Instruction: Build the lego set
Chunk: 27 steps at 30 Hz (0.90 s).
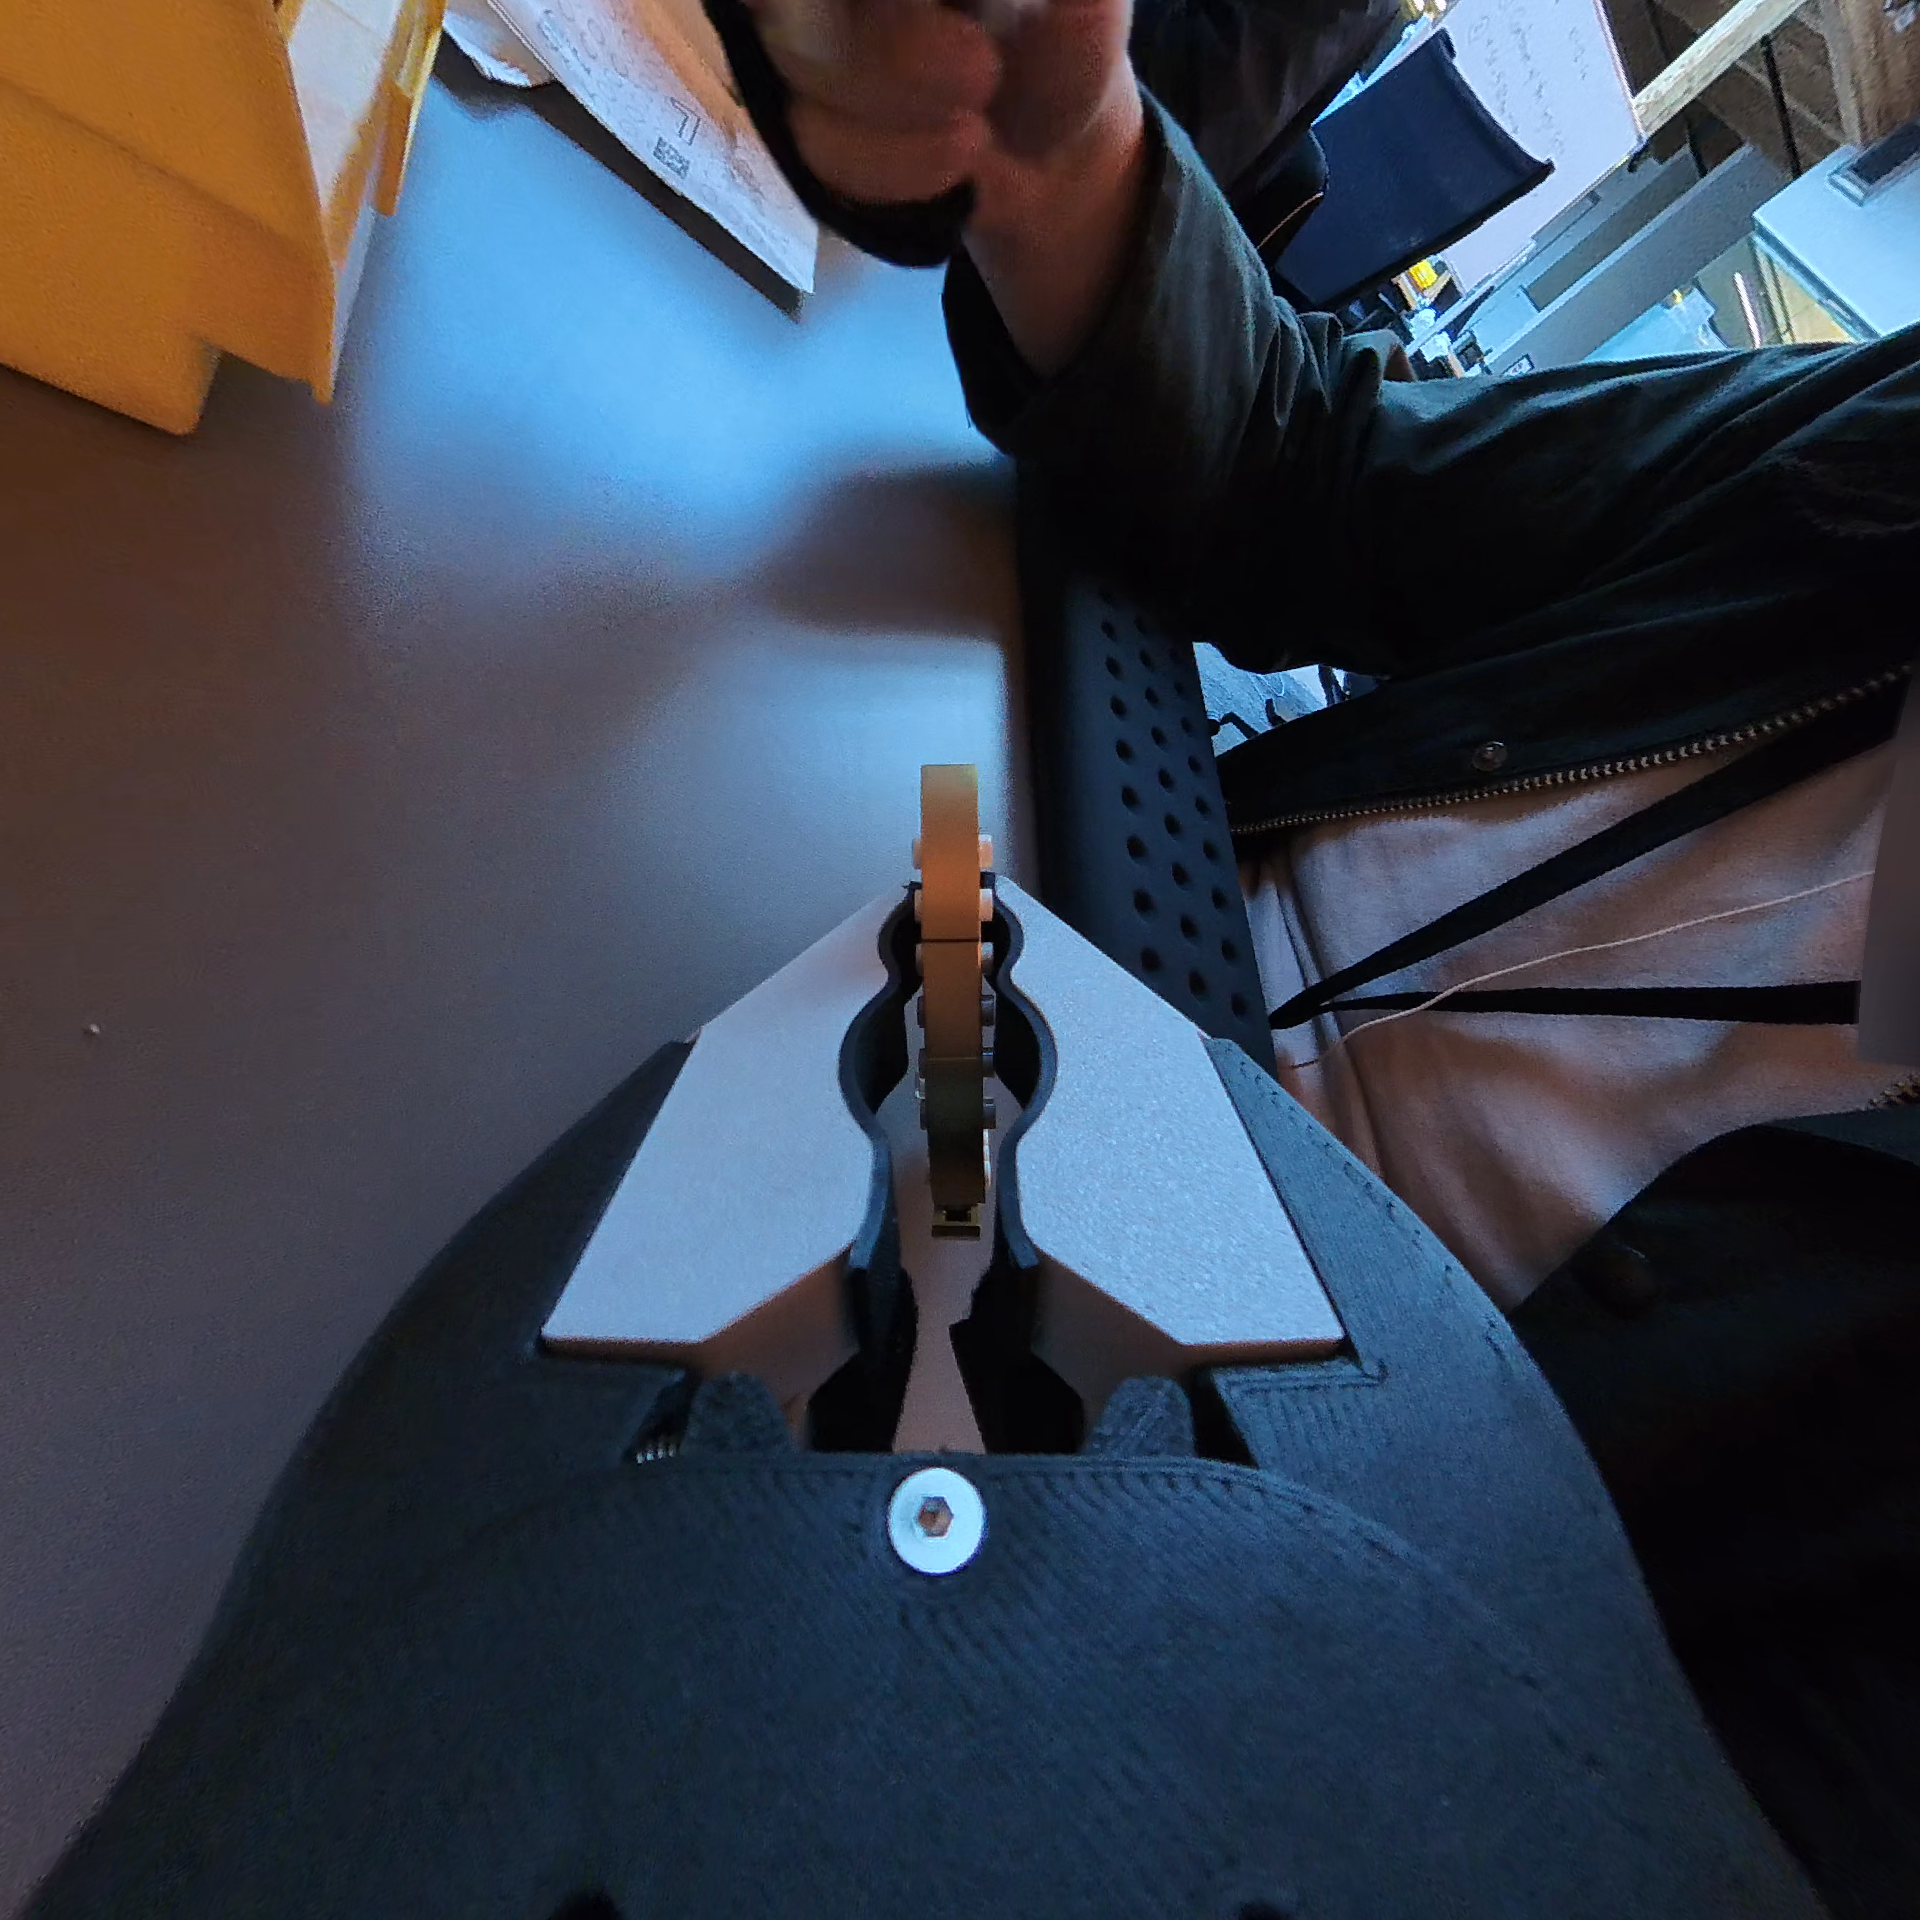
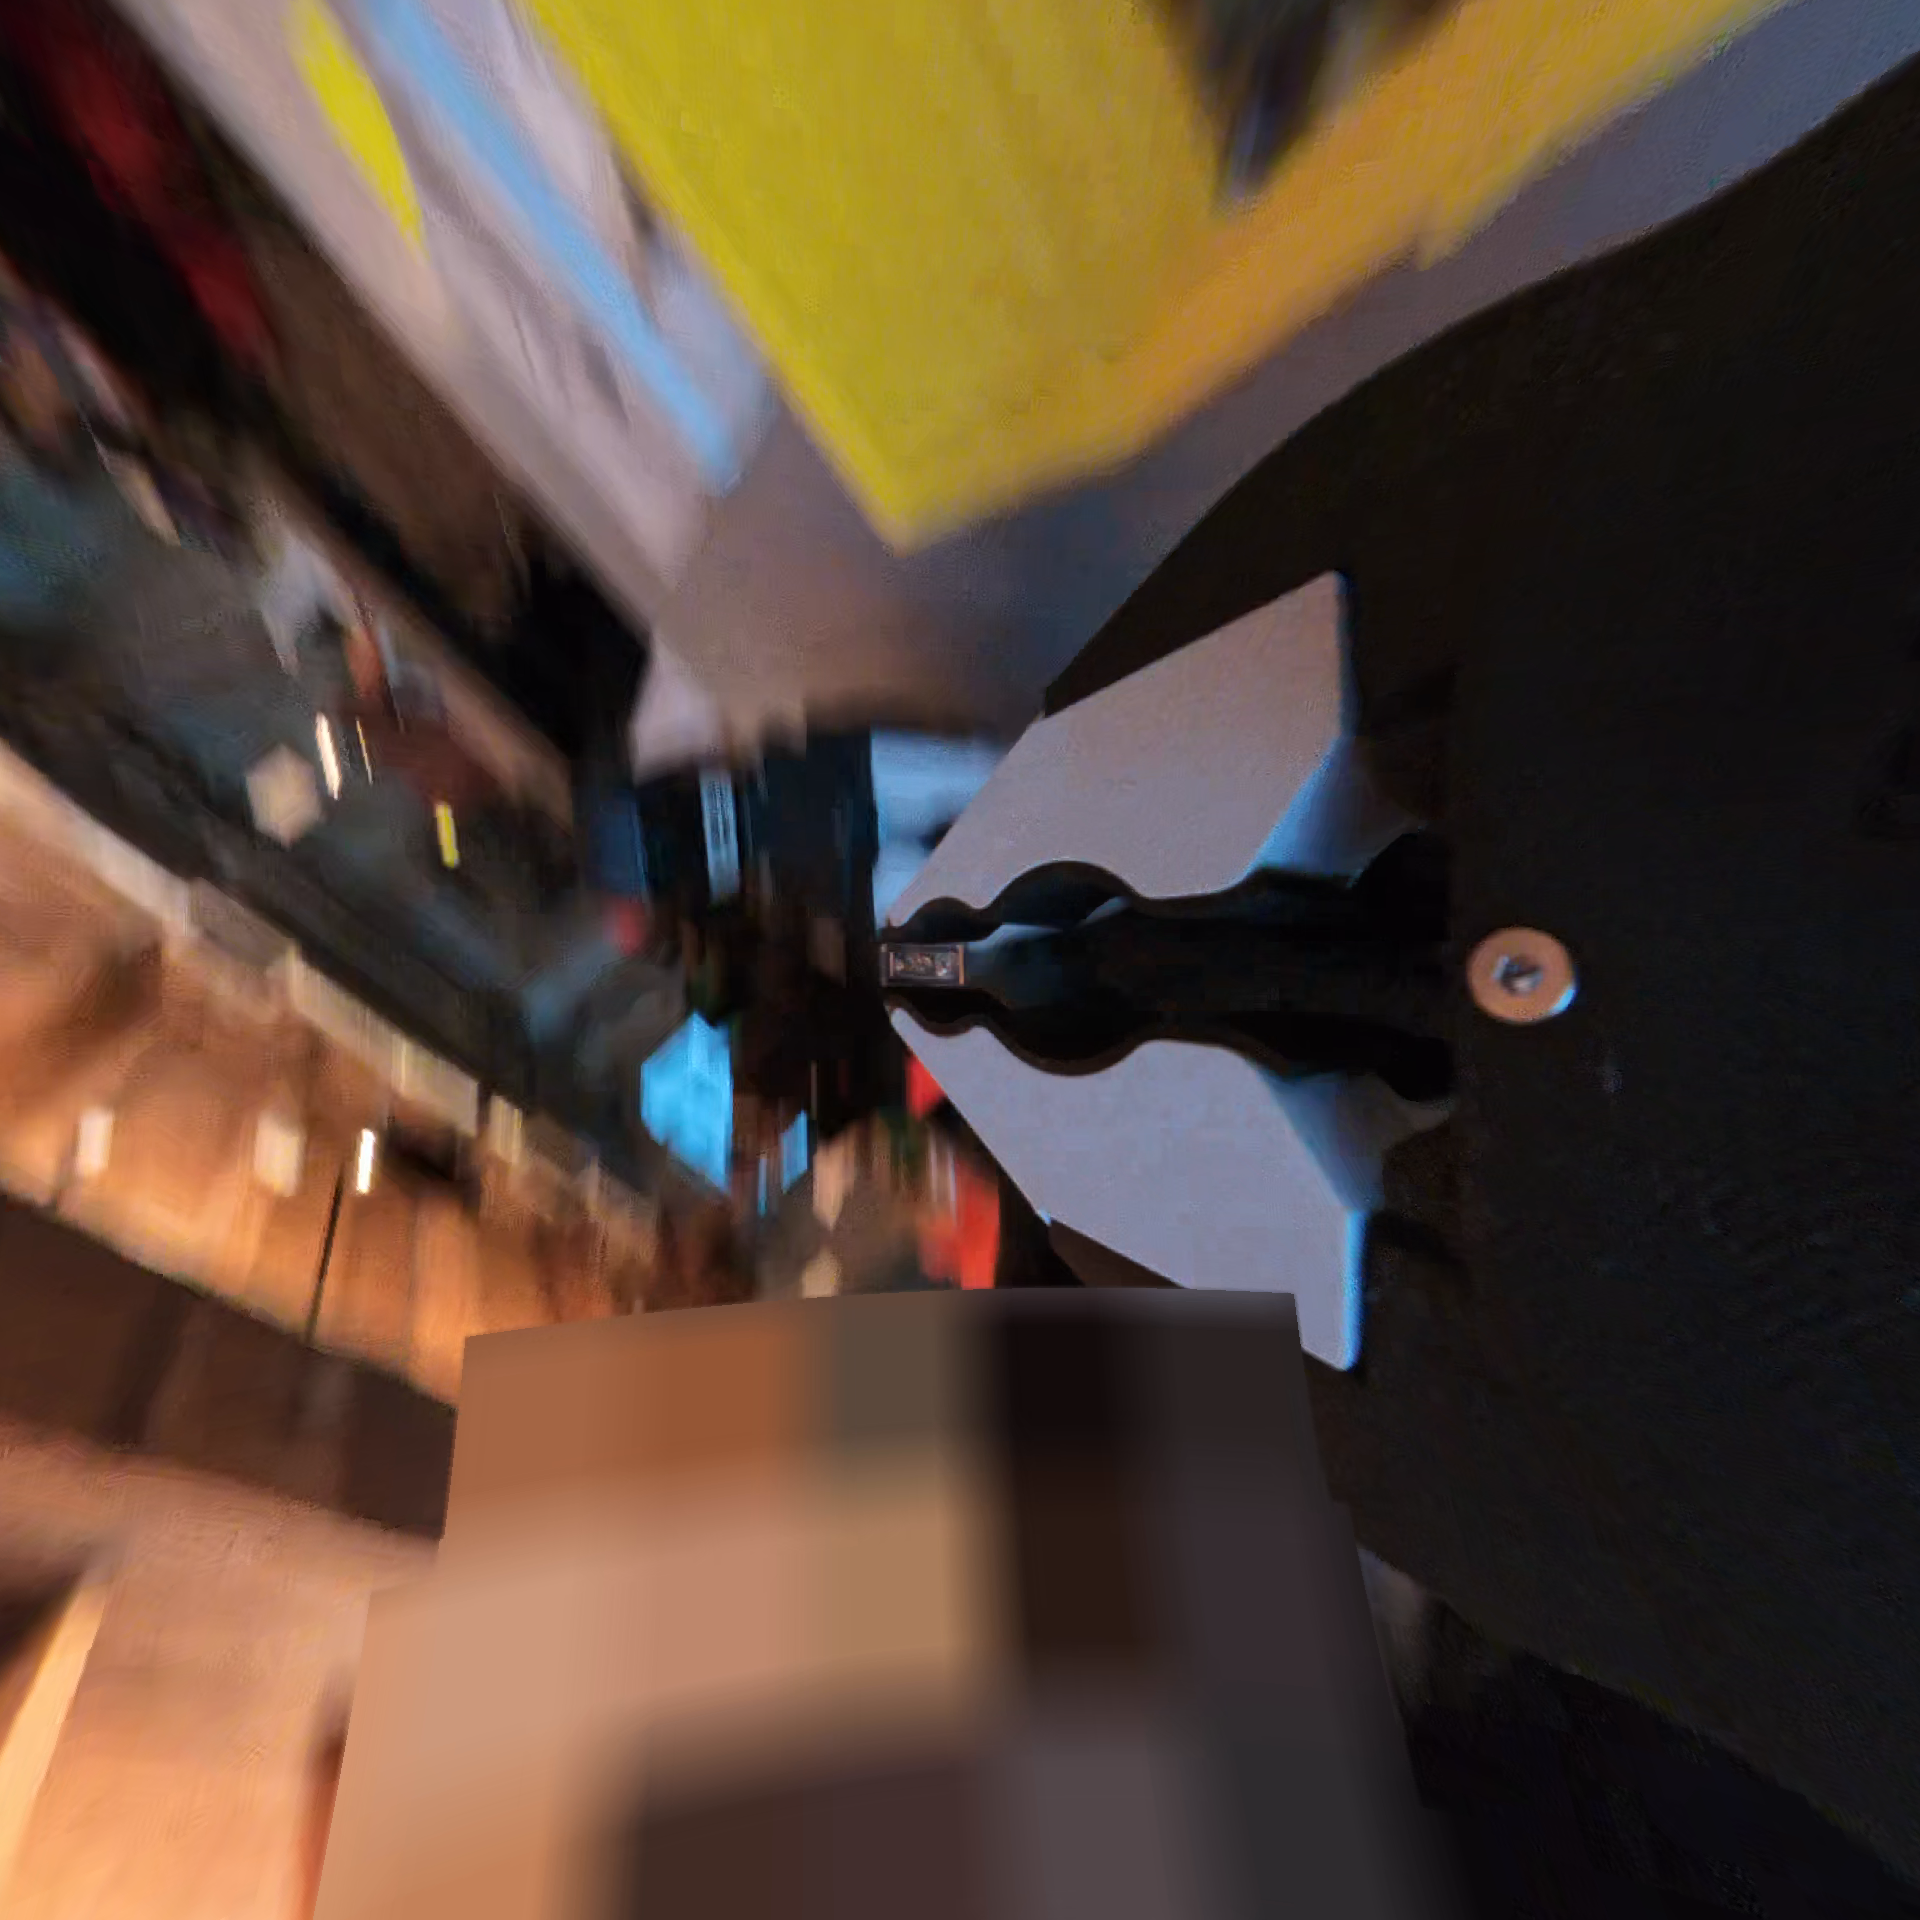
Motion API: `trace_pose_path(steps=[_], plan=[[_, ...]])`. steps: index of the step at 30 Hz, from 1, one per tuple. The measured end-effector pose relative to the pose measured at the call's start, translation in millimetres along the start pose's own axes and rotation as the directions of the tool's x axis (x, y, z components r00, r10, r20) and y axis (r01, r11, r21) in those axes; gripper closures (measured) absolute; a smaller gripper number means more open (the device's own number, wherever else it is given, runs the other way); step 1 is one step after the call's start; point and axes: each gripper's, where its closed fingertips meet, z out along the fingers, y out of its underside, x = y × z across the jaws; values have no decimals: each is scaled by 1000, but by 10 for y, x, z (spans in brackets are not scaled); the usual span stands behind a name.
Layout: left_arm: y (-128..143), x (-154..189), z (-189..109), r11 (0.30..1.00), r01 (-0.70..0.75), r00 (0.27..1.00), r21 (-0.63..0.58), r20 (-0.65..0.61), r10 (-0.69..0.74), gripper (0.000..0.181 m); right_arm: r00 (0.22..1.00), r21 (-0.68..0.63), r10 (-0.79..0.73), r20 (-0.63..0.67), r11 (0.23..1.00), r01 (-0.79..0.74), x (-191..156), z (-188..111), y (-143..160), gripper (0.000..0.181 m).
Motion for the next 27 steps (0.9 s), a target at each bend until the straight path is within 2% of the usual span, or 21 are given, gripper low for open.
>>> trace_pose_path(steps=[1,2,3,5,6,9,12,15,18,21,24,25,26,27], plan=[[-2,-6,3,1000,4,1000,0,1,-4,173,971,2,-125,-205,992,128,267,-91,-75,176],[-5,-13,4,1000,9,1000,2,3,-9,173,888,-18,-231,-397,970,244,510,-244,-185,176],[-12,-23,0,1000,13,1000,7,6,-13,173,794,-48,-310,-523,941,336,658,-396,-294,175],[-39,-45,-22,999,22,1000,26,16,-23,173,683,-73,-351,-641,913,401,788,-609,-445,155],[-58,-60,-41,999,31,999,41,21,-32,173,673,-56,-338,-658,913,403,797,-668,-485,151],[-142,-118,-127,991,75,997,107,25,-78,173,688,27,-306,-659,904,428,721,-746,-569,149],[-252,-156,-241,972,127,992,196,0,-129,173,735,26,-350,-580,895,446,548,-567,-507,149],[-350,-179,-353,950,148,989,274,-16,-149,173,826,-57,-374,-421,920,388,403,-141,-161,149],[-421,-209,-440,934,141,989,330,-2,-149,173,917,-154,-278,-287,958,242,373,229,266,148],[-483,-192,-495,919,130,990,372,-6,-138,173,932,-229,-247,-264,955,188,443,429,528,147],[-489,-152,-462,923,125,992,363,-20,-127,173,947,-250,-217,-239,956,156,451,573,652,148],[-478,-140,-435,928,121,992,352,-21,-121,173,956,-253,-194,-221,958,136,434,607,686,157],[-470,-115,-408,933,117,993,340,-31,-113,172,964,-256,-177,-196,959,124,403,627,711,173],[-468,-102,-396,935,112,994,336,-35,-107,171,968,-257,-162,-192,960,110,402,627,718,174]])
